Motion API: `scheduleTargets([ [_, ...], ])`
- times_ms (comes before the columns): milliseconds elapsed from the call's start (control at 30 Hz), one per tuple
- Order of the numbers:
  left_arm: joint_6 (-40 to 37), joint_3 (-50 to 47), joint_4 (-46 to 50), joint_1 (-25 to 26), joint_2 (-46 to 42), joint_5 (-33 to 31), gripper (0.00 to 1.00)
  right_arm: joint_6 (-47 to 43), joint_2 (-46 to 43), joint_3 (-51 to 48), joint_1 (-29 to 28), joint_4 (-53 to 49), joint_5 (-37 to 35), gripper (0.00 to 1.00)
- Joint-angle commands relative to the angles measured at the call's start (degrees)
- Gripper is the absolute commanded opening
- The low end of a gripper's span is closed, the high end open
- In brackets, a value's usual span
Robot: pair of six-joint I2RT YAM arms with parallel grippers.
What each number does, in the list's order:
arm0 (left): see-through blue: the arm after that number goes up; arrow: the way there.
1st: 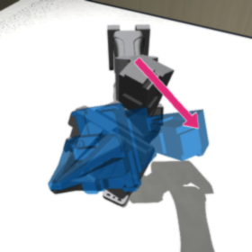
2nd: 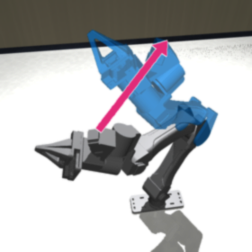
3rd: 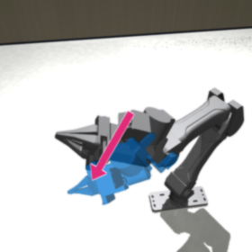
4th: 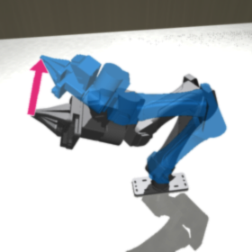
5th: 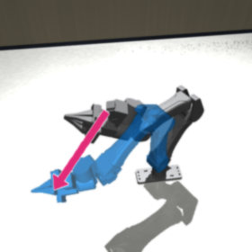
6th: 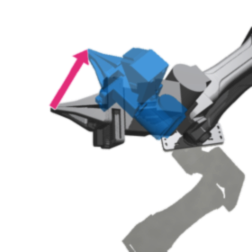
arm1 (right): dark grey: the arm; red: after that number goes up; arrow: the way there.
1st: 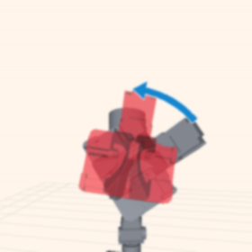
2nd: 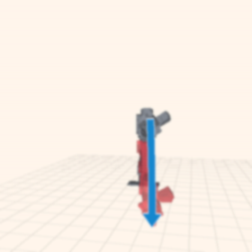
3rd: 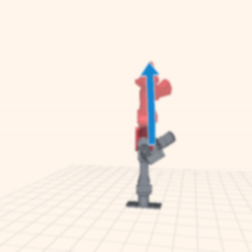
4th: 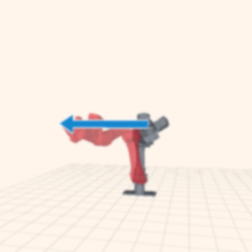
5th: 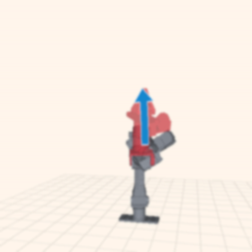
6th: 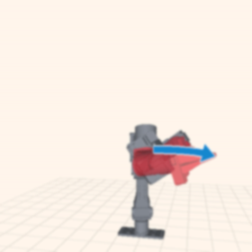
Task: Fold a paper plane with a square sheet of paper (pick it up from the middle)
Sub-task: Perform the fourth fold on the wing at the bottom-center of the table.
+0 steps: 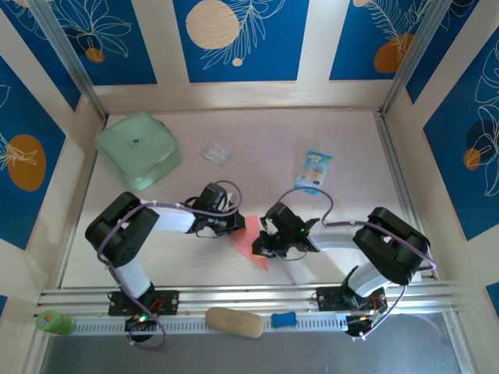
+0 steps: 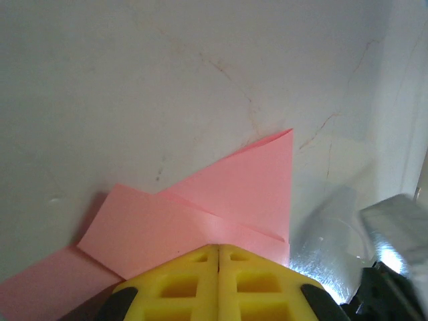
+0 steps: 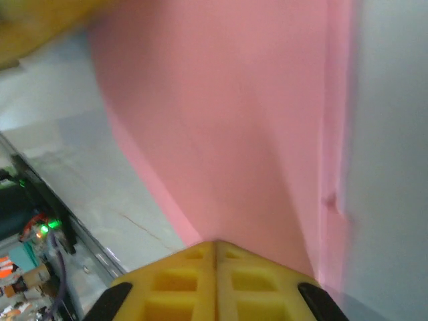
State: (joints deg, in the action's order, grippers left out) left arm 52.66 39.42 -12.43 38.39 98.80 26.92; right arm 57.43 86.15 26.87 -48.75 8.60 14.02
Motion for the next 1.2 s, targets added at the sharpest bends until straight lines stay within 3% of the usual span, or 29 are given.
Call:
scheduleTargets([
  [0,0.0,-1.7,5.3,-0.2,2.0,-4.4,0.0,1.0,-3.1,-4.8,-2.2,-0.1,1.6,0.07],
  [233,0.5,-2.5,4.7,-0.2,2.2,-5.2,0.0,5.8,-13.2,-14.6,-7.3,-0.8,-1.9,0.07],
  [400,0.9,-2.9,4.2,-0.2,1.9,-5.0,0.0,7.4,-22.8,-15.8,-7.8,-8.1,-4.9,0.08],
  [700,1.3,-2.4,5.0,-0.2,0.4,-4.7,0.0,10.5,-40.9,-13.3,-2.5,-22.5,-10.1,0.27],
  [900,1.8,-2.6,4.6,-0.2,0.1,-4.5,0.0,13.5,-42.4,-13.0,-0.9,-23.9,-9.4,0.42],
  [1167,2.3,-2.2,4.4,-0.2,0.6,-4.2,0.0,13.1,-35.0,-10.0,-0.8,-23.4,-6.1,0.5],
])
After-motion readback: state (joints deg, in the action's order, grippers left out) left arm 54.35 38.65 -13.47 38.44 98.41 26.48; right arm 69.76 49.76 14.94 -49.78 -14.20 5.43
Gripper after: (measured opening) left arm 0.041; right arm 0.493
